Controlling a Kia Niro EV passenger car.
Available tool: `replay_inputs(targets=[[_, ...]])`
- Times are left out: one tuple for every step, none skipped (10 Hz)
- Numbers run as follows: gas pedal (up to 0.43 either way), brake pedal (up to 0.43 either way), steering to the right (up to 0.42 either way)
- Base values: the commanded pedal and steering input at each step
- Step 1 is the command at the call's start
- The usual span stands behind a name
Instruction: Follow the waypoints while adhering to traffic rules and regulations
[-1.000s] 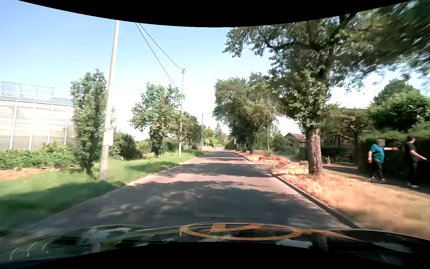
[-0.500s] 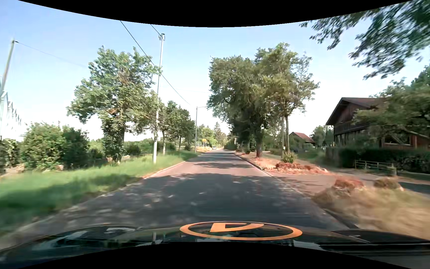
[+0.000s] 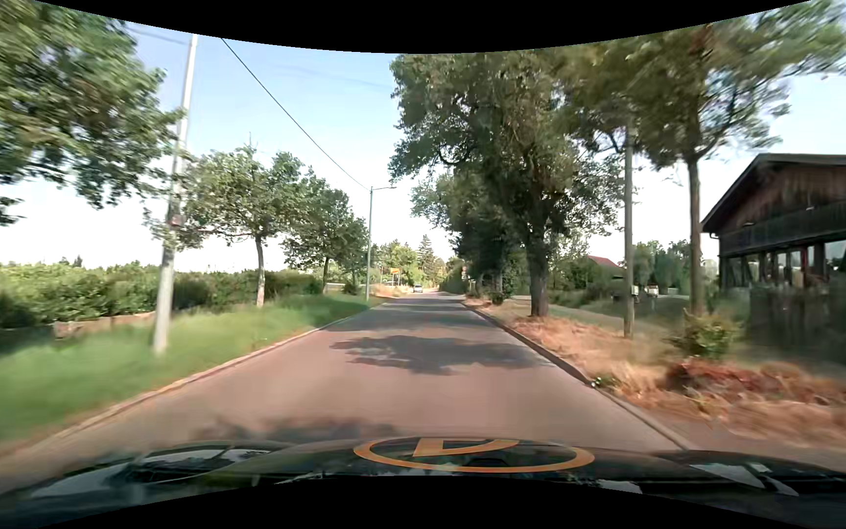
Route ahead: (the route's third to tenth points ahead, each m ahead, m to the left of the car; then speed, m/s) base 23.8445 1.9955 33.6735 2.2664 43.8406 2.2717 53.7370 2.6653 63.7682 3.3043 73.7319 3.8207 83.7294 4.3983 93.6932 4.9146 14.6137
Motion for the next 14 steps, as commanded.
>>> replay_inputs(targets=[[0.169,0.0,0.002],[0.169,0.0,0.002],[0.169,0.0,0.001],[0.157,0.0,0.001],[0.157,0.0,0.0],[0.157,0.0,-0.002],[0.157,0.0,-0.003],[0.157,0.0,-0.008],[0.157,0.0,-0.013],[0.15,0.0,-0.014],[0.138,0.0,-0.015],[0.118,0.0,-0.015],[0.079,0.0,-0.014],[0.079,0.0,-0.013]])
